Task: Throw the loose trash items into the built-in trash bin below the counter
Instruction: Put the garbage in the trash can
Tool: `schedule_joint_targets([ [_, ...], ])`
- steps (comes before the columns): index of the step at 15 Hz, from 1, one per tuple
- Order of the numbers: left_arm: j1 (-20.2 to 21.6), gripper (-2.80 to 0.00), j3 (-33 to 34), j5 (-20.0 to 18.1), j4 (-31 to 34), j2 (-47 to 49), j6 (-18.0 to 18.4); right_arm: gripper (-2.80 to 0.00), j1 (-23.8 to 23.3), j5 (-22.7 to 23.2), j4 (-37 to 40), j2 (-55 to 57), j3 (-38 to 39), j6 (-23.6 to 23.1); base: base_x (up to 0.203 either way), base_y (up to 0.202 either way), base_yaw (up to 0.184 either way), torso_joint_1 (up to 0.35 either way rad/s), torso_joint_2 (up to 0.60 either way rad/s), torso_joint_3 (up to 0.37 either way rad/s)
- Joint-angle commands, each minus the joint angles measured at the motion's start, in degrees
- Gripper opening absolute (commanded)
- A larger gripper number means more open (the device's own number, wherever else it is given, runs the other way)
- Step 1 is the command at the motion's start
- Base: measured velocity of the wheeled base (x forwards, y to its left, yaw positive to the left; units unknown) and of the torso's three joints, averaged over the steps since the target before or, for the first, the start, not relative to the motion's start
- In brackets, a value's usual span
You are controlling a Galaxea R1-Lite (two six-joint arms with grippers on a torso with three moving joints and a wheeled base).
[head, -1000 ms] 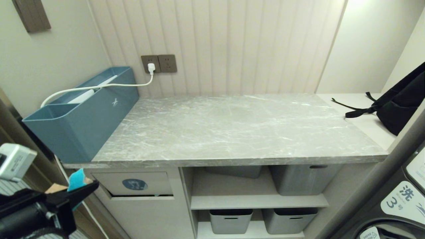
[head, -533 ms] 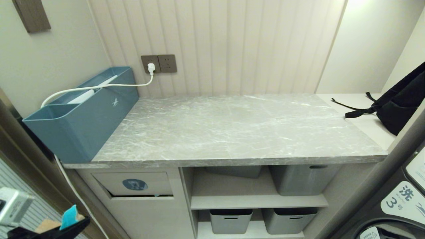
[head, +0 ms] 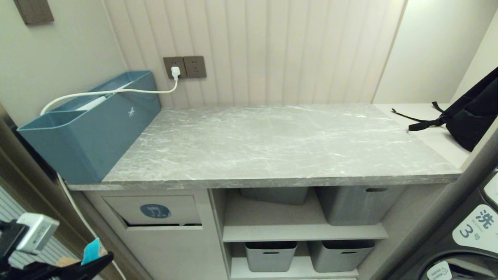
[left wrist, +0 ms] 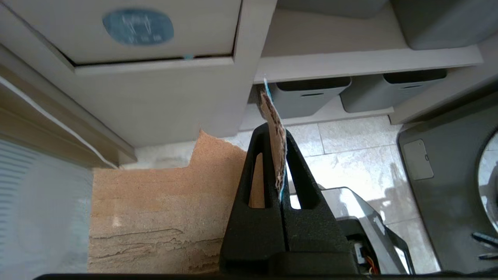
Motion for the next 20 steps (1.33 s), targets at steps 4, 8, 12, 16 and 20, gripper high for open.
schedule_joint_targets([
  [4, 3.8, -2.80, -0.7, 0.7, -0.1, 4.0, -1.4, -2.80, 0.0, 0.0, 0.0, 0.0, 0.0, 0.2, 0.000, 0.000, 0.000, -0.239, 0.54, 0.292],
  [8, 5.2, -2.80, -3.4, 0.4, -0.2, 7.4, -5.4, -2.80, 0.0, 0.0, 0.0, -0.1, 0.0, 0.2, 0.000, 0.000, 0.000, -0.227, 0.52, 0.289],
  [12, 5.2, -2.80, -0.9, 0.3, -0.3, 7.0, -5.5, -2.80, 0.0, 0.0, 0.0, 0.0, 0.0, 0.2, 0.000, 0.000, 0.000, -0.213, 0.50, 0.287],
  [16, 5.7, -2.80, 1.0, 0.5, -4.7, 9.0, -8.1, -2.80, 0.0, 0.0, 0.0, 0.0, 0.0, 0.2, 0.000, 0.000, 0.000, -0.188, 0.48, 0.286],
  [20, 6.6, -2.80, -2.3, 0.5, -7.1, 11.7, -8.2, -2.80, 0.0, 0.0, 0.0, -0.1, 0.0, 0.2, 0.000, 0.000, 0.000, -0.174, 0.47, 0.291],
])
